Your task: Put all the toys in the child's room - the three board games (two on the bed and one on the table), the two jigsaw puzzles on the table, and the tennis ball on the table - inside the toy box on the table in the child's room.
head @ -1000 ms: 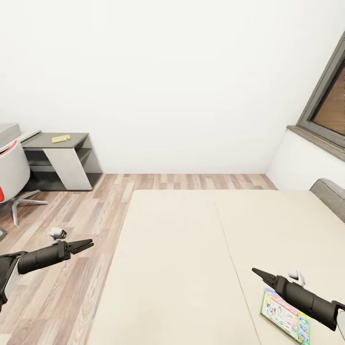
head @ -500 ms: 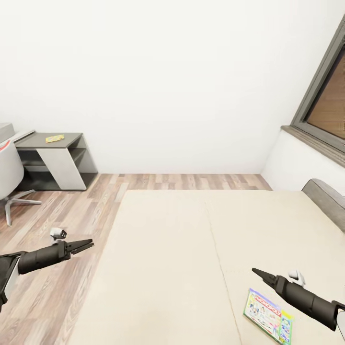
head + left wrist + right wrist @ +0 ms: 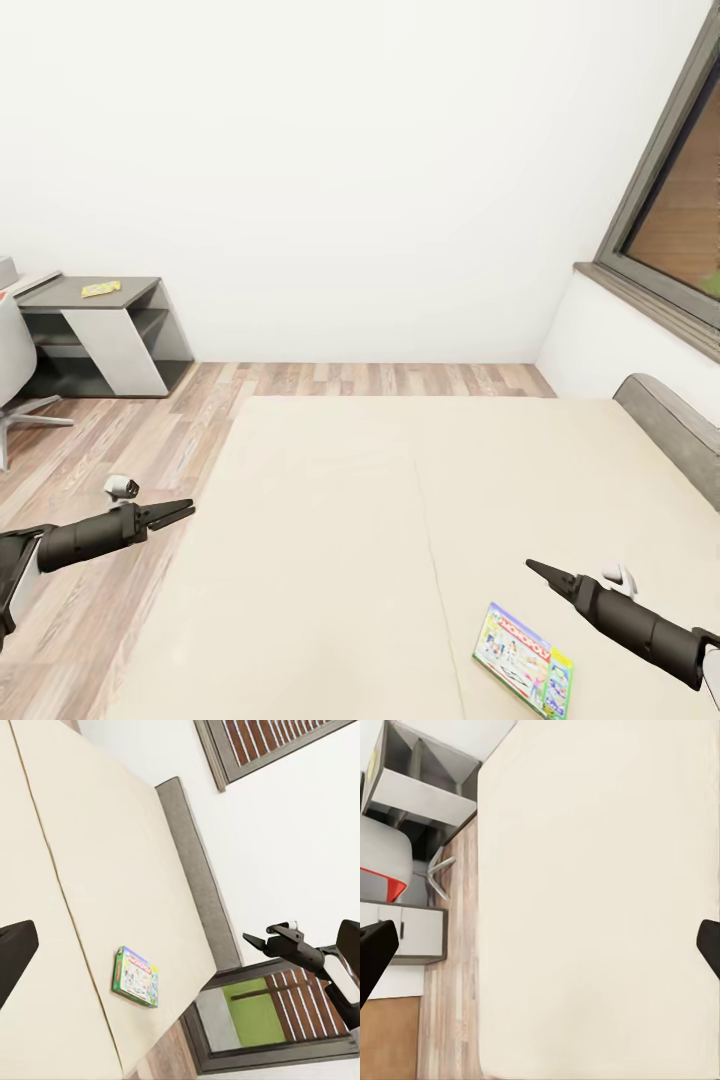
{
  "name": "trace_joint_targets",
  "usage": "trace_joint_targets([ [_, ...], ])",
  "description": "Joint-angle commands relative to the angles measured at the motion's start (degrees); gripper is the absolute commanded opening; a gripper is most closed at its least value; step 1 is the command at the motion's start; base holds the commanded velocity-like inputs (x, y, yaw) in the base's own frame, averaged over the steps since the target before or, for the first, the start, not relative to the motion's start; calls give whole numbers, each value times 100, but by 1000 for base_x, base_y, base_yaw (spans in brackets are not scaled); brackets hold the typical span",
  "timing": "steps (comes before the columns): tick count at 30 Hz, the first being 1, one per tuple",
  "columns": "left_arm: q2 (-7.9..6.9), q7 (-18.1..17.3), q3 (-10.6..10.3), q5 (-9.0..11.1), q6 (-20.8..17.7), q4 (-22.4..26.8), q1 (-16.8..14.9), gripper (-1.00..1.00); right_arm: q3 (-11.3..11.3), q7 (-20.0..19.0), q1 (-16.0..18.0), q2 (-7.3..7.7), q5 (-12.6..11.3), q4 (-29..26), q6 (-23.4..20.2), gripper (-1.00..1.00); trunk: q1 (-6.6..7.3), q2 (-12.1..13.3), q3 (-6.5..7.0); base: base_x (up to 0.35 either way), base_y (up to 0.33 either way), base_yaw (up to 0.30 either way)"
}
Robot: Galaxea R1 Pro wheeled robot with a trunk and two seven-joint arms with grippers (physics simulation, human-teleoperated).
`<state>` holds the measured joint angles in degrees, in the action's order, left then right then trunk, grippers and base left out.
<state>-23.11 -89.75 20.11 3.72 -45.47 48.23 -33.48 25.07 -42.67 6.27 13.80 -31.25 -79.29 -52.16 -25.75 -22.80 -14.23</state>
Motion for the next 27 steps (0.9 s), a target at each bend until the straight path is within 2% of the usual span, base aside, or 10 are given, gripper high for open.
trace_joint_targets([
  [1, -1, -25, 2, -7, -60, 2, -5, 100, 6, -22, 5, 0, 5, 1, -26, 100, -3, -12, -11, 0, -242, 0],
  [15, -1, -25, 2, -3, -60, 2, -3, 100, 6, -22, 5, 0, 5, 1, -31, 100, -3, -12, -11, 0, -237, 0],
  [27, -1, -25, 2, -3, -65, 2, -3, 100, 8, -22, 5, 0, 5, 3, -31, 100, -3, -12, -11, 0, -21, 0],
])
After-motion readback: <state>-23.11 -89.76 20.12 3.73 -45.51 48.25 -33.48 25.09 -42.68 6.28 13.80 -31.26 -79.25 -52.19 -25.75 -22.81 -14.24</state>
